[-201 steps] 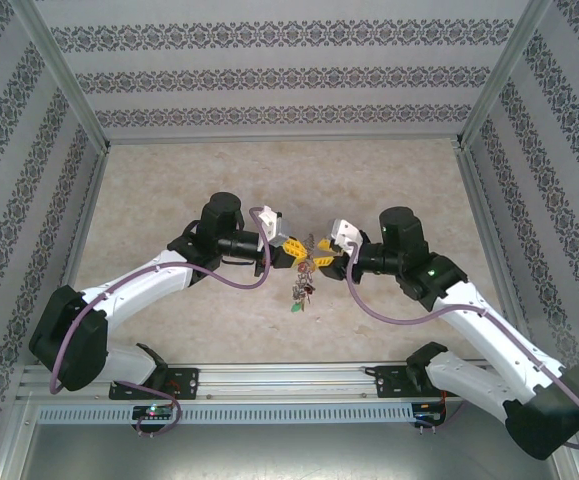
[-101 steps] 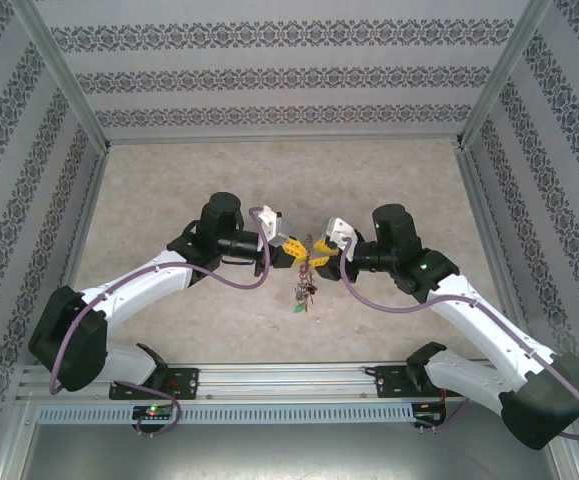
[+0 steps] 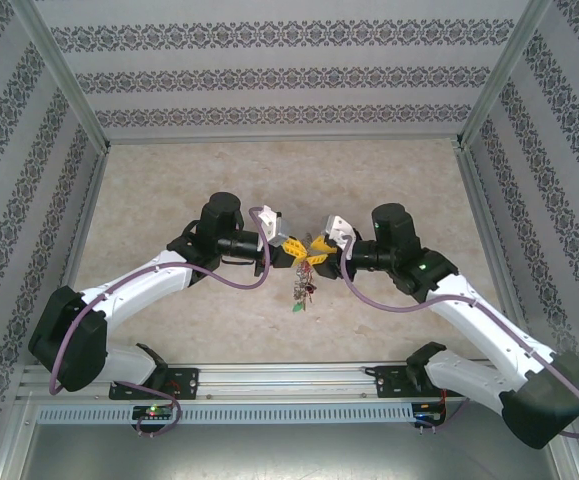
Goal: Put the keys on the keyring
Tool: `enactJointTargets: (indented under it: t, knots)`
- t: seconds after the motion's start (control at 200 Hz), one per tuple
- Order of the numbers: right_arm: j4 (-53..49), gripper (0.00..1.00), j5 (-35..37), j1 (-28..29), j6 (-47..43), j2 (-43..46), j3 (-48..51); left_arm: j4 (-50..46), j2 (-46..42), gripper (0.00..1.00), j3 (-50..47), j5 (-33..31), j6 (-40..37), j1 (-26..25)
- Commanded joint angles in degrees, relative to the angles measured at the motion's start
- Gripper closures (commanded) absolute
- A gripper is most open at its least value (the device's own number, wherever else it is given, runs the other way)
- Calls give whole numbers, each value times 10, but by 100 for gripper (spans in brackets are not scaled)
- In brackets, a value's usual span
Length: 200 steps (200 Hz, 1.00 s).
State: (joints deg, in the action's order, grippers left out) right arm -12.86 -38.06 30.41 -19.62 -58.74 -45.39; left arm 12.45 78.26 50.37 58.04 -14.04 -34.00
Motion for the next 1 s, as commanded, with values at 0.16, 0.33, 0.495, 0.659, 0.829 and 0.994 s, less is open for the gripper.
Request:
enactJointTargets:
  t: [0.16, 0.33, 0.495, 0.659, 0.829, 0.994]
  knots:
    - [1, 80, 32, 8, -7, -5, 8, 42, -23, 100, 10, 4, 10, 4]
    - [-21, 91, 55, 1, -14, 7, 34, 59, -27, 100, 1, -1, 19, 5]
    - [-33, 98, 63, -4, -7, 9, 58, 75, -30, 100, -5, -5, 26, 4]
    - [-22, 84, 29, -3, 12, -1, 56, 98, -23, 100, -7, 3, 42, 5]
    - [6, 76, 32, -5, 29, 30, 35, 93, -18, 100, -7, 5, 37, 4]
    - [-11, 100, 36, -5, 5, 31, 8, 80, -9, 100, -9, 3, 26, 4]
